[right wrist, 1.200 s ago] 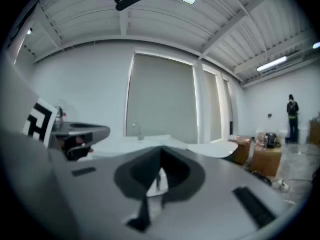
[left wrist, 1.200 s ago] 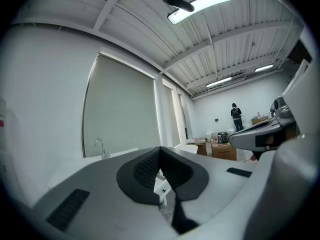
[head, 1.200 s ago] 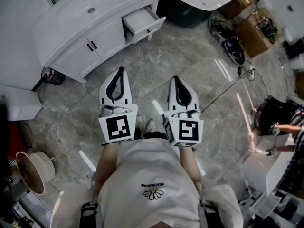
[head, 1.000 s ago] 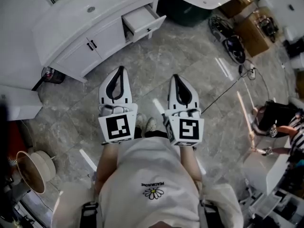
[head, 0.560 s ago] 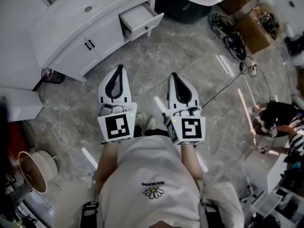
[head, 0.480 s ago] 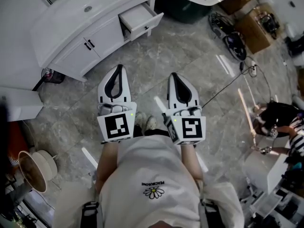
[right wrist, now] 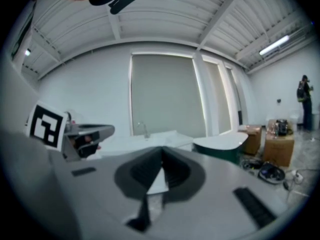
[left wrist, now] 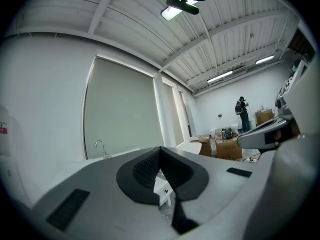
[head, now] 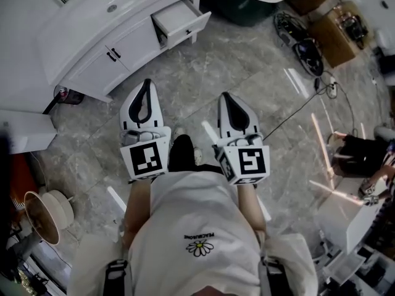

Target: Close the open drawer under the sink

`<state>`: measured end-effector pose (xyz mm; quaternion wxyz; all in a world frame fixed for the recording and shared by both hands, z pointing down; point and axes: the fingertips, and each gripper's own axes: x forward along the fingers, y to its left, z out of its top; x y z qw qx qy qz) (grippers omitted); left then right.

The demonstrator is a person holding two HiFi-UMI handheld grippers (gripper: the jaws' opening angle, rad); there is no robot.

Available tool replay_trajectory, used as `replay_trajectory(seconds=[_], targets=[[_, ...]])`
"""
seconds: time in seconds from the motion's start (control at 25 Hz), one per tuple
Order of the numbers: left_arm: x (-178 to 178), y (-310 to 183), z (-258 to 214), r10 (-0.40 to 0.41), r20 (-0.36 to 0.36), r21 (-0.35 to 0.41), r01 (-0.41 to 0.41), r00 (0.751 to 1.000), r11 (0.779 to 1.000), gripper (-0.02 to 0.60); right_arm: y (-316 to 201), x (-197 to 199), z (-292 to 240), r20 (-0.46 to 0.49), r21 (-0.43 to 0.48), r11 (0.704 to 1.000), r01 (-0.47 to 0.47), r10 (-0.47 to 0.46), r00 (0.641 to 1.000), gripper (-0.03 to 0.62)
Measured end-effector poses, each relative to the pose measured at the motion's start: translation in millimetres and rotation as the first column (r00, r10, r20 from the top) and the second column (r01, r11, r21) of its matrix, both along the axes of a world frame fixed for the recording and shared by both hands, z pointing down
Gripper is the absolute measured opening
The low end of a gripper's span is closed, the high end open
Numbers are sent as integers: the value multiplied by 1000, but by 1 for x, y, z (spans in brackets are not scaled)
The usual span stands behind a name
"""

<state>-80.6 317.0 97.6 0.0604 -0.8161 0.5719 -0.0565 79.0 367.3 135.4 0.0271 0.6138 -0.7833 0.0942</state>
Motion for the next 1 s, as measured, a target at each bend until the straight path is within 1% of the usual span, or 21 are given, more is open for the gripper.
replay_trajectory(seconds=[0.08, 0.16, 0.32, 0.4, 0.6, 0.8, 0.92, 1.0], targets=[[-1, -5, 0, 20, -41, 18, -19, 999, 1000, 14, -1, -1, 1, -9, 5, 1000, 11, -11, 1000, 28], [1, -8, 1, 30, -74, 19, -29, 997, 999, 15, 0, 1, 1, -1, 11, 1000, 14, -14, 1000, 28], [8, -19, -1, 17, -67, 48, -14, 998, 999, 14, -3, 10, -5, -32, 35, 999, 18, -16, 999, 28], [5, -25, -3, 17, -79, 60, -12, 997, 998, 15, -6, 7, -4, -46, 39, 999, 21, -19, 999, 28], [3, -48, -10, 42, -102, 87, -33, 994, 996, 15, -26, 2, -12, -46, 55, 998, 25, -23, 999, 28], [0, -74, -13, 14, -118, 98, -3, 993, 995, 15, -53, 1, -16, -67, 73, 997, 37, -32, 997, 28], [1, -88, -9, 14, -106, 110, -2, 994, 994, 14, -74, -5, -8, -67, 56, 996, 64, -60, 996, 28], [2, -102, -4, 18, -88, 105, -8, 996, 994, 15, -94, -8, -5, -64, 53, 996, 77, -74, 995, 28]])
